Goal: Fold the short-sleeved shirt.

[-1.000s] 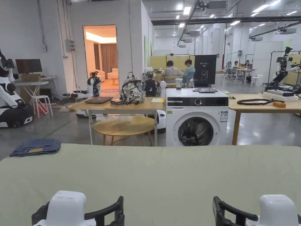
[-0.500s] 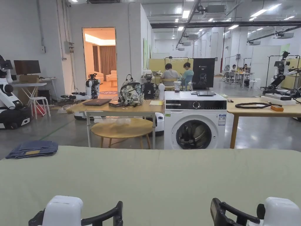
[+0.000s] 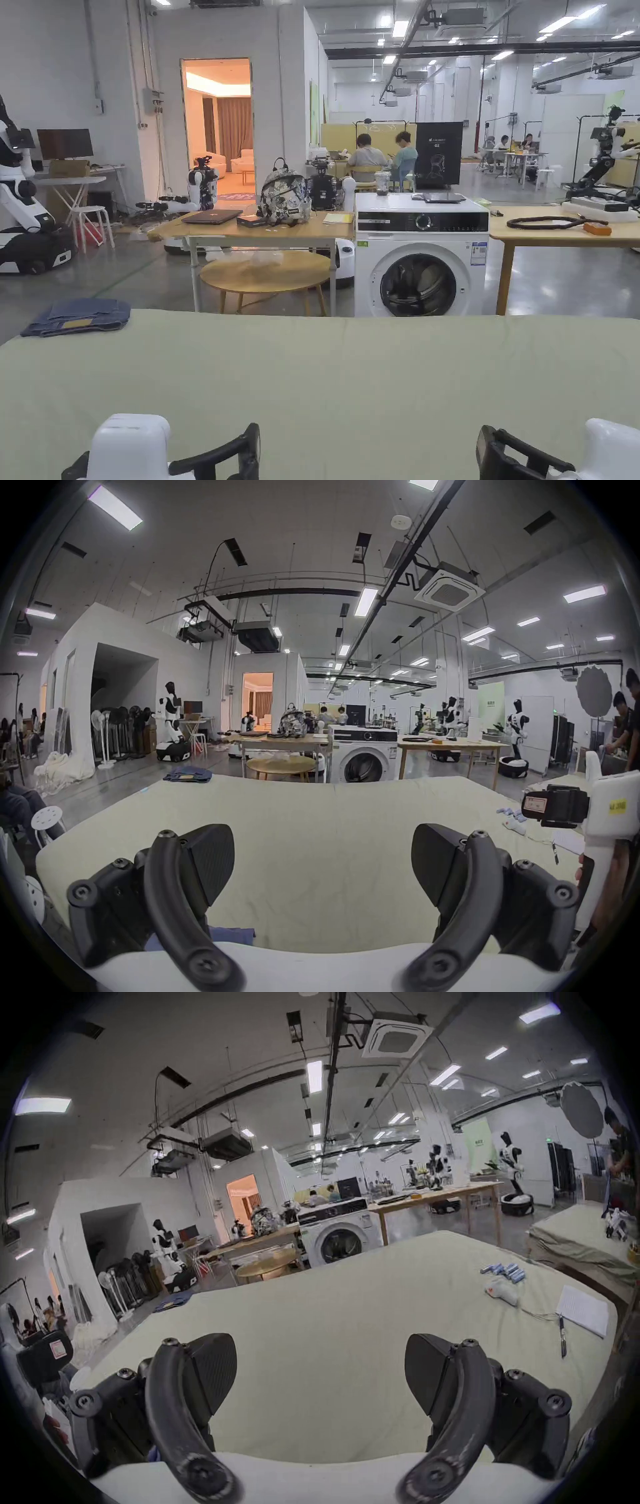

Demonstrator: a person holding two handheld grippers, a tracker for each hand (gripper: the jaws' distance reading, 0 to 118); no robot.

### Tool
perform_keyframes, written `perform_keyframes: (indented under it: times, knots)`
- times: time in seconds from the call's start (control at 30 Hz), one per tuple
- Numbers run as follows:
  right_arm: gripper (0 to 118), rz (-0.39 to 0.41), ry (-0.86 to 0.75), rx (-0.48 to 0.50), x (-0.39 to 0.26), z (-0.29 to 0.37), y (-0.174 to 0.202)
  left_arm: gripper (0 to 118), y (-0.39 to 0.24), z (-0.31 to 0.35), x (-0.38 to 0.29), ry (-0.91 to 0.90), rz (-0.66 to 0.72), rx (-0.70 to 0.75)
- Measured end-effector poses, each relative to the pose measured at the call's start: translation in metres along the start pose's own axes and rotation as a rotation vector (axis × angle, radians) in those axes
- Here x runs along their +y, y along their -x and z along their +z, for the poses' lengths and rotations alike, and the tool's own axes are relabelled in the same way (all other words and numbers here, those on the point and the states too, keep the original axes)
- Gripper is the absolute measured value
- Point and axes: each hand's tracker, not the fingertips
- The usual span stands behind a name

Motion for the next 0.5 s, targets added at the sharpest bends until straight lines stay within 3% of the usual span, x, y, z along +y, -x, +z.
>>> perform_keyframes:
  times: [0.37,0.5]
  knots:
    - [101,0.010,0.006,0.043,-0.0030,-0.0039,0.0045,104,0.0010,0.0001,0.0010,0.002,-0.012,0.001]
    - [101,0.004,0.000,0.012,-0.0008,-0.0058,0.0072,104,-0.0003,-0.0005,0.0006,0.000,-0.024,-0.002]
